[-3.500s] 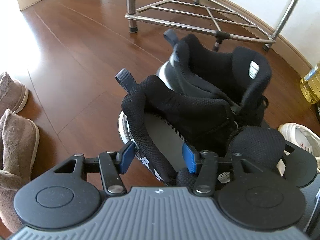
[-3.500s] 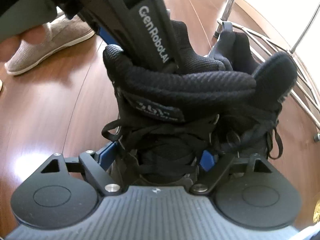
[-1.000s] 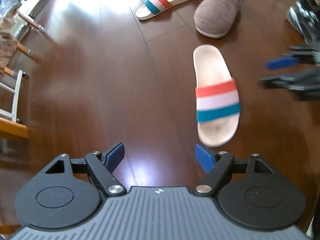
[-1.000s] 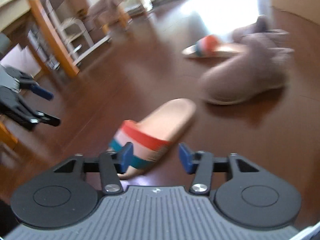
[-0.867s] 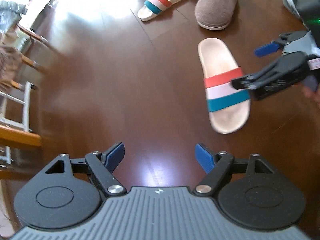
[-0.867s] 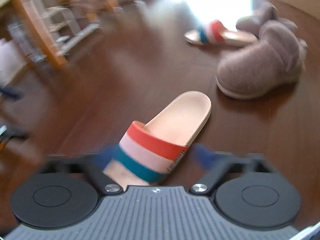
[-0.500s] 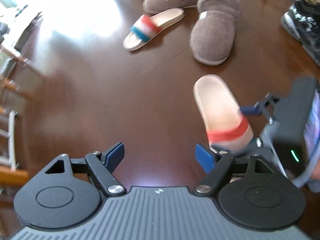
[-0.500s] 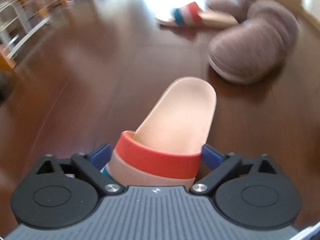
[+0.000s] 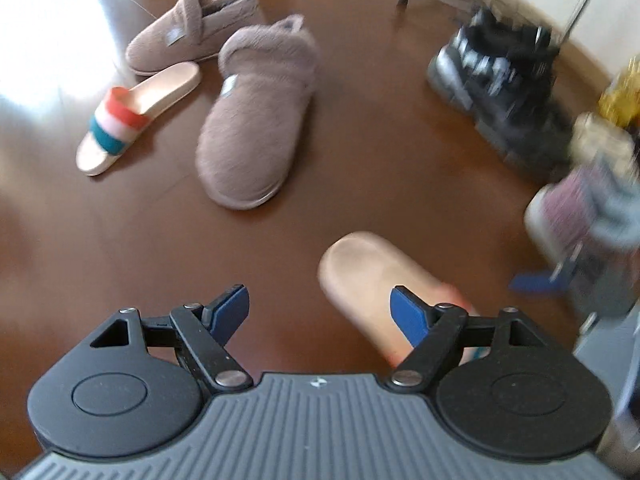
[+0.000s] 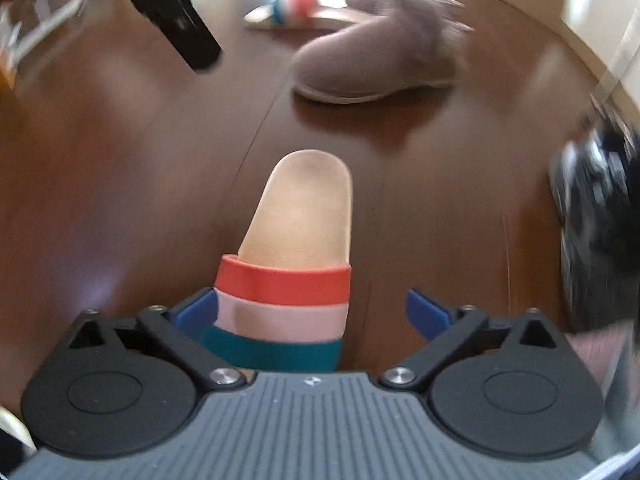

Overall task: Organize scattered shoes
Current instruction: 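Set the striped slide sandal down beside the pink boots and release, then move both tools back toward the other striped sandal and brown slippers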

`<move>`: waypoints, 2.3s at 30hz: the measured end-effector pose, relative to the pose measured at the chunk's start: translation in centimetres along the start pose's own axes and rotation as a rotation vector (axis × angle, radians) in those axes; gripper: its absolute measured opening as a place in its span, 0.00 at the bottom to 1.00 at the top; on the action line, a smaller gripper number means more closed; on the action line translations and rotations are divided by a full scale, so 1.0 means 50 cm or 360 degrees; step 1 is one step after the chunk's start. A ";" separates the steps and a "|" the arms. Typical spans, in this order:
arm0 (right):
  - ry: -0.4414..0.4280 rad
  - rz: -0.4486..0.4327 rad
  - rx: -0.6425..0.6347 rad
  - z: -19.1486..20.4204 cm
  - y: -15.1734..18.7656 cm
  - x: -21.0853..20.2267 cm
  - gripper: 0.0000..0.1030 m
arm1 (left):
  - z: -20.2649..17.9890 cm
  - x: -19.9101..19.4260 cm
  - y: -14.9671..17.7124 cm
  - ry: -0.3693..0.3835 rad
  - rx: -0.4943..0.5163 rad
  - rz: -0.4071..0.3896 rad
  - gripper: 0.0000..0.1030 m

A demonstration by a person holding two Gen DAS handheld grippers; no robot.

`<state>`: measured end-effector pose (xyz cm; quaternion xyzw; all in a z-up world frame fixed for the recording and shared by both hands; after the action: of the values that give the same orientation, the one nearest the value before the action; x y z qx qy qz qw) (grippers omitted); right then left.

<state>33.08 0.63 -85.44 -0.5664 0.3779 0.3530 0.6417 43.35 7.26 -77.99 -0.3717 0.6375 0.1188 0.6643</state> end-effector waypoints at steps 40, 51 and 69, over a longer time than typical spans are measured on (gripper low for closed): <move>0.0387 -0.0018 -0.0004 -0.161 0.289 -0.114 0.98 | -0.089 0.026 0.040 -0.0270 0.0372 0.0104 0.77; 0.0339 -0.0416 0.0106 -0.260 0.040 -0.333 0.89 | 0.086 -0.149 -0.098 -0.0710 0.0445 -0.0117 0.93; -0.0073 -0.0083 0.0567 0.065 -0.297 -0.062 0.99 | 0.560 0.235 -0.261 -0.0195 0.0928 -0.0131 0.94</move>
<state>44.98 2.15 -75.61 -0.4452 0.4049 0.2765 0.7492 74.72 12.54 -87.01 -0.1828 0.5879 -0.0740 0.7845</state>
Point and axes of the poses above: each gripper's, at about its wrist camera, not at the fingertips, and x roughly the way its jaws point, z to its left, y to its underside, the point moved 8 cm from there along x, roughly the way its jaws point, and after that the axes turned 1 degree about x, right-handed, at the moved point
